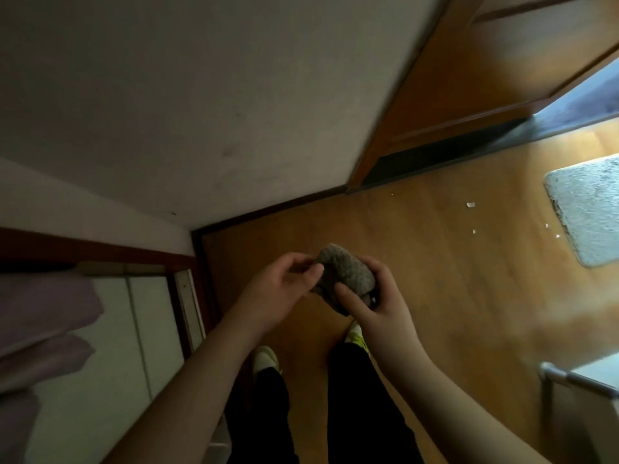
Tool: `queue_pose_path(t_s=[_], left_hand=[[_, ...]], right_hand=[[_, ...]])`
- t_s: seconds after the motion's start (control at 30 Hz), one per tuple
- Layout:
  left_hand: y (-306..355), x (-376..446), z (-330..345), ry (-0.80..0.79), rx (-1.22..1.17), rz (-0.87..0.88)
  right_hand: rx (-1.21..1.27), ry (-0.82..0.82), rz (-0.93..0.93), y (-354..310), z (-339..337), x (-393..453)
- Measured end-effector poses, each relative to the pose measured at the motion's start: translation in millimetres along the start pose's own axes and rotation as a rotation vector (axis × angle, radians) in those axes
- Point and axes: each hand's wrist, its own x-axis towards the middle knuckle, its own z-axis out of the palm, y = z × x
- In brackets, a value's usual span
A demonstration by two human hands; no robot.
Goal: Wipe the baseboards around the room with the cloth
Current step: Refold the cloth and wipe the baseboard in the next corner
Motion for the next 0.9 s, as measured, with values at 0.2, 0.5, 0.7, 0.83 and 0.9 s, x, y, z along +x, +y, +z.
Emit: queue_pose_path(t_s=[0.2,0.5,0.7,0.83,0.9], left_hand=[[53,-78,-2,-0.013,0.080,0.035],[121,-163,5,0.025,0.115,0.300],[163,-174,19,0.021,0.146,0.471],[188,-179,31,-0.017,0.343,0.495],[202,-180,37,-0.049,0.384,0.495]], right_hand=[[0.183,-0.045,0.098,-82,-12,-83],[0.331,-0.172,0.172,-173,-52,-160],[0.284,-0.294,0.078,-193,-92,-170],[0.179,-0.262,-0.032,-199,-118,-166],[0.171,-0.268,-0.064,-202,-128,-164]])
